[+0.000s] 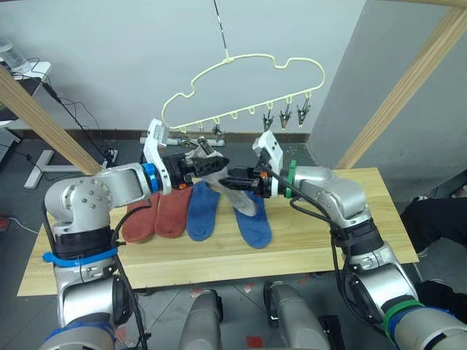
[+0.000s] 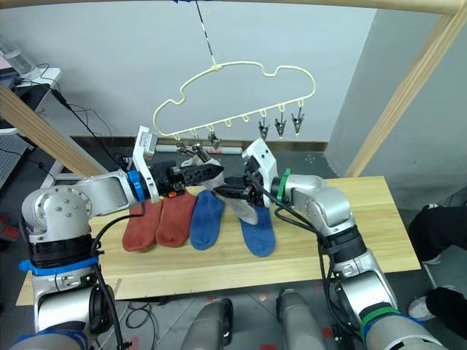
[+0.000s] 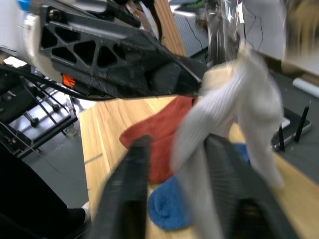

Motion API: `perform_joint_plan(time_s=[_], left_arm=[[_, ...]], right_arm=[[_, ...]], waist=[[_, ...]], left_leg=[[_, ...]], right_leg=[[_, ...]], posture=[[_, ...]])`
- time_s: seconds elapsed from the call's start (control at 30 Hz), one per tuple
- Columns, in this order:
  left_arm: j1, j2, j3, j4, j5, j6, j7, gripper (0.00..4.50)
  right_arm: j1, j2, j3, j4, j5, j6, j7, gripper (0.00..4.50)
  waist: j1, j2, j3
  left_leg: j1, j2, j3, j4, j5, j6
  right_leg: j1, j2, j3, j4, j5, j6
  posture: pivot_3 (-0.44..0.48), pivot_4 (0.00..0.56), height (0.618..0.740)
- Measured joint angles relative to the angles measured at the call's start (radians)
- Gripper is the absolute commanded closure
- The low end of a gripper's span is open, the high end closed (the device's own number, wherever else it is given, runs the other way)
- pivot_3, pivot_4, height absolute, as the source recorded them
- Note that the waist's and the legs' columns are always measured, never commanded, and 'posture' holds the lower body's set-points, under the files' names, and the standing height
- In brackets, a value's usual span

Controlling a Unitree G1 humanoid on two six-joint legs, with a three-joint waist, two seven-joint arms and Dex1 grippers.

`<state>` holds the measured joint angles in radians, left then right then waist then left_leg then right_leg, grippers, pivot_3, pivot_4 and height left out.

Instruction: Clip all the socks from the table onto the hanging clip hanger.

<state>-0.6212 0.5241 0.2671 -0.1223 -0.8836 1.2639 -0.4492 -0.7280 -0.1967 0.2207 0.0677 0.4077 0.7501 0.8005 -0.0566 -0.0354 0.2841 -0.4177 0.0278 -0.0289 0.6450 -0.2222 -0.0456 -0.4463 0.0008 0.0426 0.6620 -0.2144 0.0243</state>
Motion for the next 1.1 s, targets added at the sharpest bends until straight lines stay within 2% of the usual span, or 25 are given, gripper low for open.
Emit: perform_joint_plan(time_s=[0.13, 0.17, 0.3, 0.53, 0.63, 0.8, 0.97, 1.1], left_arm=[[0.050, -0.029, -0.014, -0.095, 0.058, -0.103, 0.044, 0.00], [0.072, -0.040, -0.027, -0.117, 0.088, -0.143, 0.059, 0.00], [0.148, -0.063, -0.102, -0.170, 0.236, -0.318, 0.105, 0.00], [0.217, -0.125, -0.201, -0.198, 0.494, -0.699, 0.154, 0.00], [0.226, -0.170, -0.206, -0.177, 0.541, -0.796, 0.159, 0.57], [0.224, -0.208, -0.226, -0.127, 0.596, -0.882, 0.156, 2.05], [0.177, -0.268, -0.234, -0.035, 0.644, -0.945, 0.186, 2.05], [0.166, -0.279, -0.234, 0.019, 0.676, -0.987, 0.196, 2.05]], right_arm=[[0.064, -0.046, 0.000, -0.106, -0.037, -0.028, -0.040, 0.12], [0.085, -0.062, -0.002, -0.135, -0.046, -0.034, -0.053, 0.05], [0.133, -0.133, -0.012, -0.260, -0.073, -0.040, -0.088, 0.05], [0.107, -0.129, -0.112, -0.450, -0.026, 0.012, -0.176, 0.05], [0.106, -0.132, -0.124, -0.494, 0.005, 0.047, -0.194, 0.00], [0.079, -0.137, -0.124, -0.510, 0.024, 0.067, -0.213, 0.00], [0.058, -0.130, -0.124, -0.510, 0.034, 0.067, -0.235, 0.00], [0.048, -0.130, -0.124, -0.511, 0.046, 0.068, -0.246, 0.00]], waist=[[0.007, 0.000, 0.000], [0.009, 0.000, 0.000], [0.010, 0.000, 0.000], [0.011, 0.000, 0.000], [0.012, 0.000, 0.000], [0.009, 0.000, 0.000], [0.006, 0.000, 0.000], [0.003, 0.000, 0.000]], left_leg=[[0.000, -0.001, 0.000, 0.000, 0.000, 0.000], [0.000, -0.001, 0.001, 0.000, 0.000, 0.000], [-0.001, -0.001, 0.001, 0.000, 0.000, 0.000], [0.000, -0.001, 0.001, 0.000, 0.000, 0.000], [0.000, -0.001, 0.001, 0.000, 0.000, 0.000], [0.000, -0.001, 0.002, 0.001, 0.000, 0.001], [-0.001, -0.002, 0.002, 0.001, 0.000, 0.001], [0.000, -0.001, 0.002, 0.001, 0.000, 0.001]], right_leg=[[0.001, -0.003, 0.000, -0.002, 0.000, 0.000], [0.001, -0.003, 0.001, -0.003, 0.000, 0.000], [0.001, -0.003, 0.001, -0.003, 0.000, 0.000], [0.001, 0.001, 0.001, -0.003, 0.000, 0.000], [0.001, 0.001, 0.001, -0.003, 0.000, 0.000], [0.001, 0.001, 0.001, -0.003, 0.000, 0.000], [0.001, 0.001, 0.001, -0.003, 0.000, 0.000], [0.001, 0.001, 0.001, -0.003, 0.000, 0.000]], posture=[[-0.027, 0.264, 0.740], [-0.027, 0.264, 0.740], [-0.024, 0.267, 0.740], [-0.038, 0.266, 0.740], [-0.052, 0.262, 0.740], [-0.058, 0.260, 0.740], [-0.065, 0.253, 0.740], [-0.072, 0.248, 0.740]])
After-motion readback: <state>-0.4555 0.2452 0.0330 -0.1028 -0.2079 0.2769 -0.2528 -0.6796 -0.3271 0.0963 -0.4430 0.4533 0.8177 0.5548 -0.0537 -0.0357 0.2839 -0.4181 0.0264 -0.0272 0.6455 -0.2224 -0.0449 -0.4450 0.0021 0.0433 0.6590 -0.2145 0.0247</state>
